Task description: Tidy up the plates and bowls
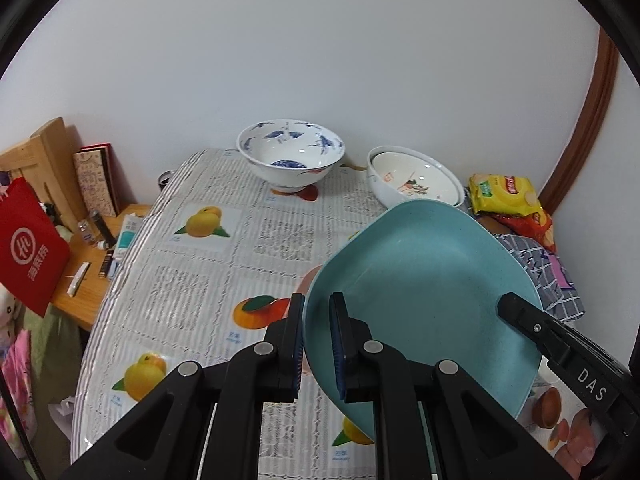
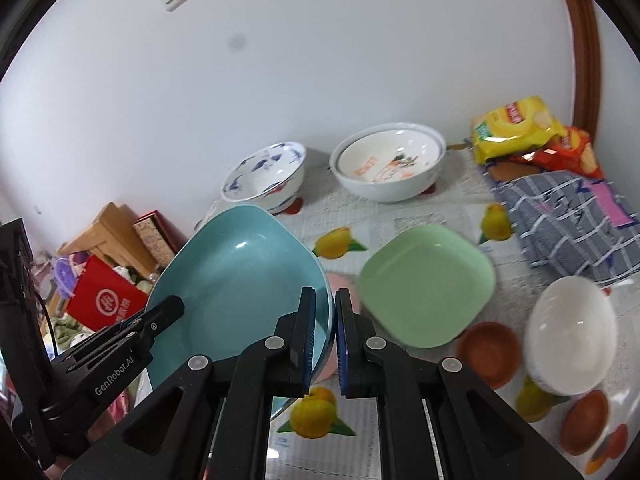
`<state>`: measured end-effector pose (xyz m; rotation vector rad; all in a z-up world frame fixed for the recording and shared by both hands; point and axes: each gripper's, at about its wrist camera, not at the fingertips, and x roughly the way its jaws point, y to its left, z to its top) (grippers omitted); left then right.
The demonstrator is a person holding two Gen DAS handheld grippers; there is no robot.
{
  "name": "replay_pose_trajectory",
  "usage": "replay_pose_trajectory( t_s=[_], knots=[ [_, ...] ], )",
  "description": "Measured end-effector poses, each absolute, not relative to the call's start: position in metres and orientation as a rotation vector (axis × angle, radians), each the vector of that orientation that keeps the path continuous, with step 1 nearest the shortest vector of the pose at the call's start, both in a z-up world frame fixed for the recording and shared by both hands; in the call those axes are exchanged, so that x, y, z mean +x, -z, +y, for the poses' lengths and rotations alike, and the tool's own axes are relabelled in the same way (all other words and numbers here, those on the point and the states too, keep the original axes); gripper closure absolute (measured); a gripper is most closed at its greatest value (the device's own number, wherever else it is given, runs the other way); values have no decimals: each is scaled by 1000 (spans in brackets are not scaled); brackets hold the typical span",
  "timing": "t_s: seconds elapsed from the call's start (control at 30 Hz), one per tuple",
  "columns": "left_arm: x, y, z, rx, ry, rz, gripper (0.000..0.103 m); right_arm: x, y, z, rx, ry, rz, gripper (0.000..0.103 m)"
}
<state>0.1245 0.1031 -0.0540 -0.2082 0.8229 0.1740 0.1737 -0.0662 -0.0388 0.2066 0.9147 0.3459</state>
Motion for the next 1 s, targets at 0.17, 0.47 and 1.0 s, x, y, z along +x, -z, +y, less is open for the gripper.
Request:
replay_pose_trajectory(
  t_s=[0.17, 0.47, 1.0],
  knots=[
    [120, 64, 110, -219, -211, 834, 91, 175, 51, -57, 187, -375, 917, 94],
    [119, 78, 106, -241, -234, 851, 91, 177, 64, -62, 219, -397, 936, 94],
    [140, 106, 114, -245, -256, 872, 91, 202, 100, -52, 192, -423, 946, 95]
  ],
)
